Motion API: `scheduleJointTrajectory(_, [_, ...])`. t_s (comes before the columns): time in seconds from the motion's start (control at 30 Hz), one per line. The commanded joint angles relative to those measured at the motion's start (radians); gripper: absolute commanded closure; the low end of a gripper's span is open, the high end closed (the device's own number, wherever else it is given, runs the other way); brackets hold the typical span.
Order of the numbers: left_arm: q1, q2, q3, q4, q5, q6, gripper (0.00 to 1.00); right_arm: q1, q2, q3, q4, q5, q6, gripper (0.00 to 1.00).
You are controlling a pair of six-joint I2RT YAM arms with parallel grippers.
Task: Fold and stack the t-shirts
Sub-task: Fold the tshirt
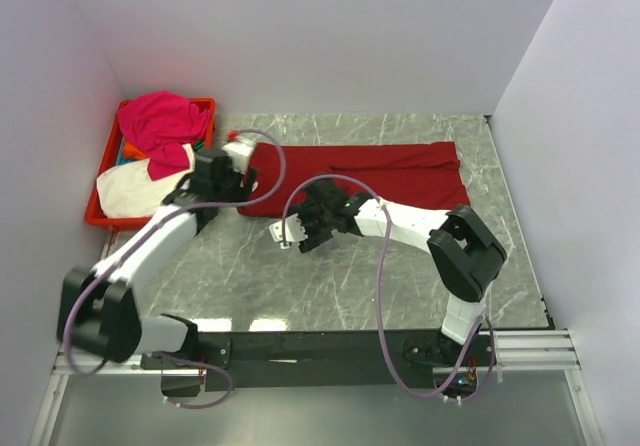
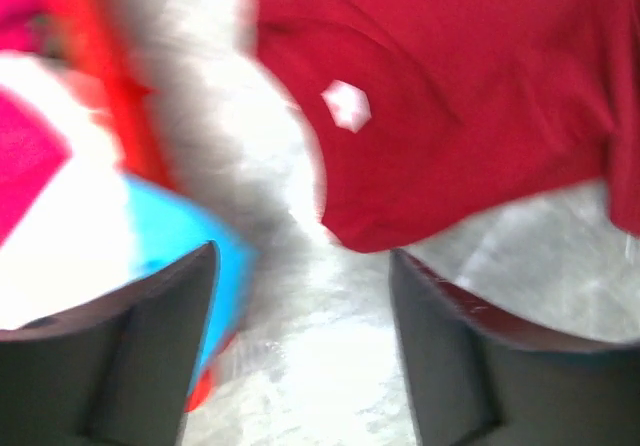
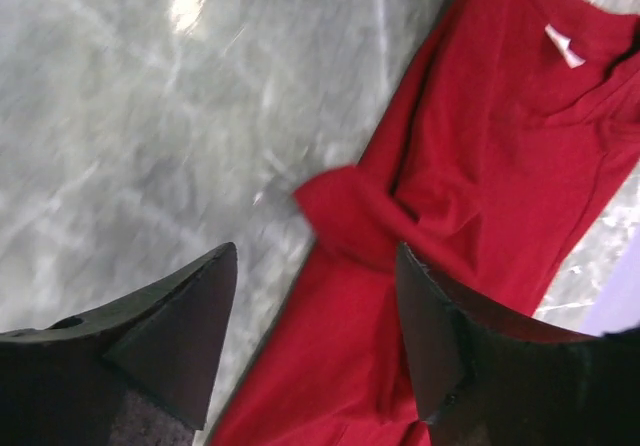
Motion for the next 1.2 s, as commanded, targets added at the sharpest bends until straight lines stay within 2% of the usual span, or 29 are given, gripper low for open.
scheduleJointTrajectory(0.0, [0.042,-0.191,-0.081,0.105,-0.096,-0.076,0.19,0.029,0.028,0.012,0.127,0.100,0.019,0.31])
scheduleJointTrajectory(0.07, [0.048,-0.312,-0.141,0.167,-0.137,-0.105,0.03,0.042,0.049,0.017,0.122,0.112,0.014,0.33])
scheduleJointTrajectory(0.1, [0.054,-0.351,-0.197,0.186,-0.136,-0.108,0.01,0.043,0.055,0.024,0.116,0.114,0.014,0.34])
scheduleJointTrajectory(0.27, [0.054,-0.501,-0.273,0.220,-0.075,-0.096,0.01,0.057,0.095,0.048,0.088,0.135,0.023,0.39])
scheduleJointTrajectory(0.47, [0.054,-0.506,-0.279,0.226,-0.021,-0.097,0.00,0.065,0.123,0.066,0.119,0.163,0.046,0.43])
scheduleJointTrajectory(0.57, [0.054,-0.501,-0.282,0.229,0.014,-0.096,0.02,0.066,0.150,0.090,0.124,0.176,0.062,0.48])
scheduleJointTrajectory(0.67, [0.054,-0.521,-0.309,0.270,0.071,-0.070,0.07,0.065,0.164,0.104,0.127,0.183,0.068,0.58])
scheduleJointTrajectory(0.7, [0.054,-0.529,-0.338,0.287,0.094,-0.046,0.07,0.065,0.161,0.106,0.131,0.180,0.072,0.70])
scheduleJointTrajectory(0.77, [0.054,-0.555,-0.371,0.329,0.160,-0.012,0.09,0.062,0.138,0.101,0.128,0.172,0.089,0.79])
scheduleJointTrajectory(0.8, [0.054,-0.563,-0.400,0.339,0.186,0.020,0.10,0.060,0.123,0.097,0.130,0.157,0.092,0.88])
scheduleJointTrajectory(0.9, [0.054,-0.589,-0.441,0.373,0.304,0.088,0.12,0.029,0.033,0.078,0.133,0.109,0.129,0.99])
scheduleJointTrajectory(0.97, [0.054,-0.586,-0.457,0.376,0.425,0.137,0.19,-0.009,-0.004,0.083,0.119,0.077,0.167,1.00])
scheduleJointTrajectory(1.03, [0.054,-0.567,-0.460,0.381,0.479,0.177,0.19,-0.036,-0.052,0.090,0.104,0.028,0.201,1.00])
scheduleJointTrajectory(1.17, [0.052,-0.431,-0.403,0.343,0.600,0.226,0.25,-0.089,-0.106,0.120,0.064,-0.047,0.258,1.00])
